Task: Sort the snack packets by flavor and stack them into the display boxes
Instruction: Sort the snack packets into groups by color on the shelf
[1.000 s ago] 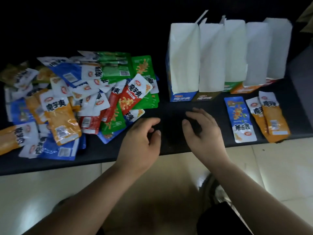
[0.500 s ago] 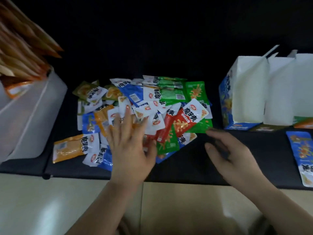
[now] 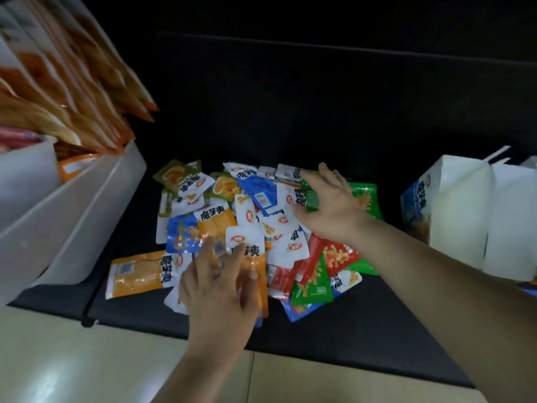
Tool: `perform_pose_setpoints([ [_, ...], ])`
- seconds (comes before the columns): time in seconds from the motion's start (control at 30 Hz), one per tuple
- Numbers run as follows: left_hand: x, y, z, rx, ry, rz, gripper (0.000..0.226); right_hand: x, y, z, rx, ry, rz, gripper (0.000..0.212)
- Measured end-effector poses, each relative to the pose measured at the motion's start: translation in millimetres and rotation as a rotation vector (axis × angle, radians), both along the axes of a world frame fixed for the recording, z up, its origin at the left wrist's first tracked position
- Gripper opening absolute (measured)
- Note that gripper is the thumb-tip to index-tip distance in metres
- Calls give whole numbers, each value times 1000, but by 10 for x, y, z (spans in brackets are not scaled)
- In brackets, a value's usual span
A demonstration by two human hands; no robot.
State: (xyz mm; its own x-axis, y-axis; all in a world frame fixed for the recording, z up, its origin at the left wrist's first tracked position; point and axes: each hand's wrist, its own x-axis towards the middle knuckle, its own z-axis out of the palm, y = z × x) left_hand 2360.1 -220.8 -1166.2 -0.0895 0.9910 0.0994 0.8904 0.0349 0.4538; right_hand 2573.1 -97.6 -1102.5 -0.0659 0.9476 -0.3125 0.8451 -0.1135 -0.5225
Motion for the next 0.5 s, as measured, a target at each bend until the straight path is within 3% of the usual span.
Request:
perform_pose_setpoints([
  [0.13, -83, 368, 198, 102, -26, -45, 83, 29, 269, -125, -6, -208, 91, 95],
  [0.27, 146, 867, 337, -159, 63, -225, 95, 118, 295, -188, 35, -247, 75, 90],
  [0.4, 306, 1046, 325, -268, 134, -295, 74, 282, 178, -291, 53, -43, -27, 58],
  [0.5, 282, 935, 229, -193, 137, -293, 54, 360, 121, -330, 54, -36, -30, 81],
])
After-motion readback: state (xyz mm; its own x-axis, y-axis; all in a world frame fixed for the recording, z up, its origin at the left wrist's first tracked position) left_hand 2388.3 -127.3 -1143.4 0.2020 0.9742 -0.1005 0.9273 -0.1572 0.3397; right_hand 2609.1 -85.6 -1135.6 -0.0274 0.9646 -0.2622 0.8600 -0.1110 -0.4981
